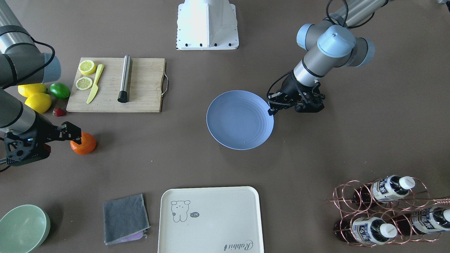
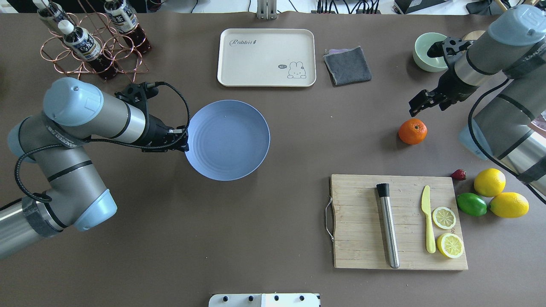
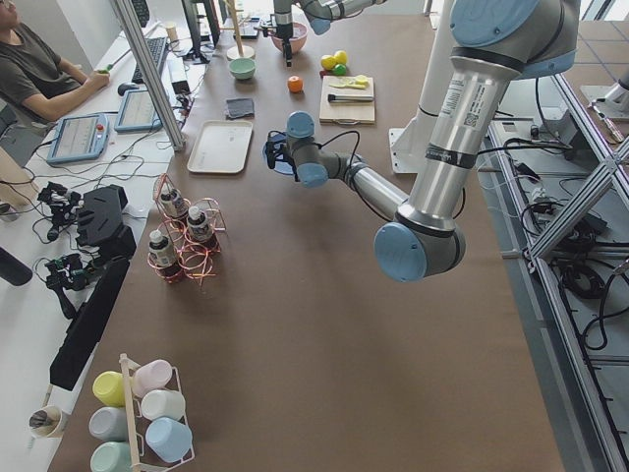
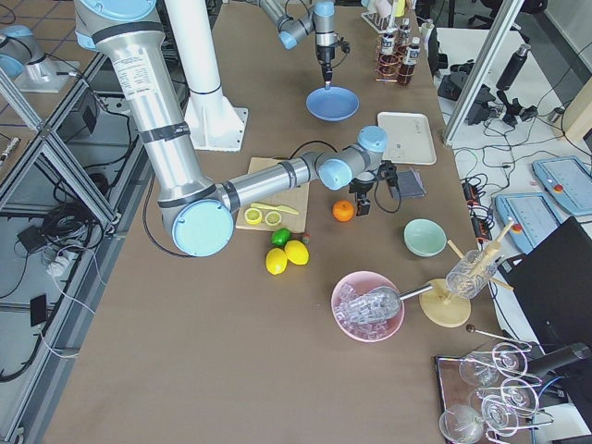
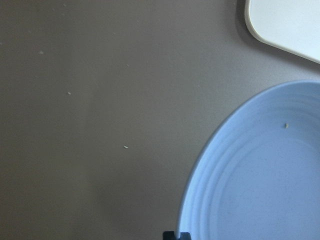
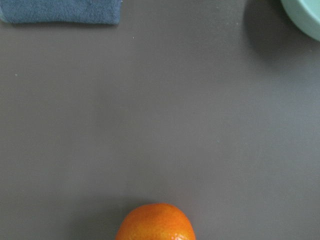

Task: Pick orange to plate
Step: 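Grip the blue plate rim with the left gripper while the right gripper nears the orange, then lower the right gripper onto the orange and close it around the orange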

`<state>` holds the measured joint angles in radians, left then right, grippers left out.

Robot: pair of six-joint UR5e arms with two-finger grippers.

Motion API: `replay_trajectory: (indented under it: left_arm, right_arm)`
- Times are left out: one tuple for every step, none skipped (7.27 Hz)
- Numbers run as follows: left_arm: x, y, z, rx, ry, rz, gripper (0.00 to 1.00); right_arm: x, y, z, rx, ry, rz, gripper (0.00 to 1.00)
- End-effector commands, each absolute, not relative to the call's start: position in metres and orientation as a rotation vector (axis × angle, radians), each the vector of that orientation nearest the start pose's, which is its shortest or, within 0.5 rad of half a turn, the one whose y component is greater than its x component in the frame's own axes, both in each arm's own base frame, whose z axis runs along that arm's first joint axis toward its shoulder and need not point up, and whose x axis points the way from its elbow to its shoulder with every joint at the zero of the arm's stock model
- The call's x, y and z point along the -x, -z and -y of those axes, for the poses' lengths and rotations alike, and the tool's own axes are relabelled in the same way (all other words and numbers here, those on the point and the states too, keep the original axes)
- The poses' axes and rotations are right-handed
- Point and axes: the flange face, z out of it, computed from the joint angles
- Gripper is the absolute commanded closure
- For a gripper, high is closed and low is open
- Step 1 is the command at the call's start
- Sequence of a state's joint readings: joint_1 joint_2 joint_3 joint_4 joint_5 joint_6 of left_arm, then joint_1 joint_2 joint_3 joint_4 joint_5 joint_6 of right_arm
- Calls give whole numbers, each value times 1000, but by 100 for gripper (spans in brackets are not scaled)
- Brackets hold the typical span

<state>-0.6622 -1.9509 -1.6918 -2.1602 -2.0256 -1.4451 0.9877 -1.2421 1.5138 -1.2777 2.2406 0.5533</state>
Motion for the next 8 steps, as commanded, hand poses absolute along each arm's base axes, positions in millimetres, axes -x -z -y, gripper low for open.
replay_trajectory:
  left_arm:
    - [-462,-312,441,-28,245,-1146,100]
    - [-462,-313,442,-33,249,-1143,100]
    - [-468,-313,436,-39,244,-1141,100]
    - [-474,-313,431,-51,245,-1138,100]
    - [-477,-314,429,-51,241,-1136,100]
    - [-482,-310,425,-47,232,-1141,100]
    - [-486,-306,424,-46,227,-1145,100]
    - [-487,-307,424,-47,226,-1144,26]
  right_arm:
    - [312,-492,566,-96,207,846,0]
    - [318,-493,562,-86,203,846,0]
    - [319,-499,559,-76,204,841,0]
    - [322,-498,557,-72,200,842,1]
    - [327,-497,555,-63,197,844,2]
    - [330,-496,553,-59,194,847,2]
    - [331,-497,553,-53,183,845,26]
    - [330,-498,552,-53,181,842,81]
